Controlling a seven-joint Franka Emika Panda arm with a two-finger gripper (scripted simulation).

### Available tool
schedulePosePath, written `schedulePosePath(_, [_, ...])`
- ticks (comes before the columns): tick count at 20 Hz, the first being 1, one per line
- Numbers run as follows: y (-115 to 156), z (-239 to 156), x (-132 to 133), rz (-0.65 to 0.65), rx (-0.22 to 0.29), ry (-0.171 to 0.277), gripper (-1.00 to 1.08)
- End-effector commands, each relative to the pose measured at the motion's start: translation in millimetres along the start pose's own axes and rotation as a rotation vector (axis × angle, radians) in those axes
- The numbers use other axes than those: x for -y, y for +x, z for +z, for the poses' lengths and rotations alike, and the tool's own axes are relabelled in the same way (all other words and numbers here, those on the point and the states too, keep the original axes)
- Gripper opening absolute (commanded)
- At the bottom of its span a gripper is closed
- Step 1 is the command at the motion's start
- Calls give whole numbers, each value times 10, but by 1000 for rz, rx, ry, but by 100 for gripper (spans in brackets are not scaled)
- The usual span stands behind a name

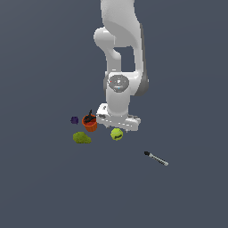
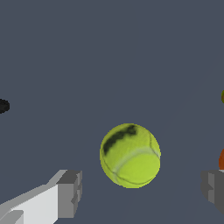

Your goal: Pick up a designated object from a clutter of objects.

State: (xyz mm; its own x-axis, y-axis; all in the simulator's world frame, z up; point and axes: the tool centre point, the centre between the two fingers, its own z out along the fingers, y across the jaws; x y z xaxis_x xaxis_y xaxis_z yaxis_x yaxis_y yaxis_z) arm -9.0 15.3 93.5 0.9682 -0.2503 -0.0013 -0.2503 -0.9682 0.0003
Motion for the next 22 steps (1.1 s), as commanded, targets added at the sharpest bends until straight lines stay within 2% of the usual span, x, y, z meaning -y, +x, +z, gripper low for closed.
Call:
schedulePosePath(1, [-4, 22, 3, 3, -1, 0, 100])
schedulePosePath(6, [-5, 60, 1, 1, 0, 0, 100])
schedulePosePath(15, [-14, 431, 1, 2, -1, 0, 100])
schedulePosePath(21, [-8, 524, 2, 3, -1, 0, 100])
schedulePosePath(22, [-8, 524, 2, 3, -1, 0, -100])
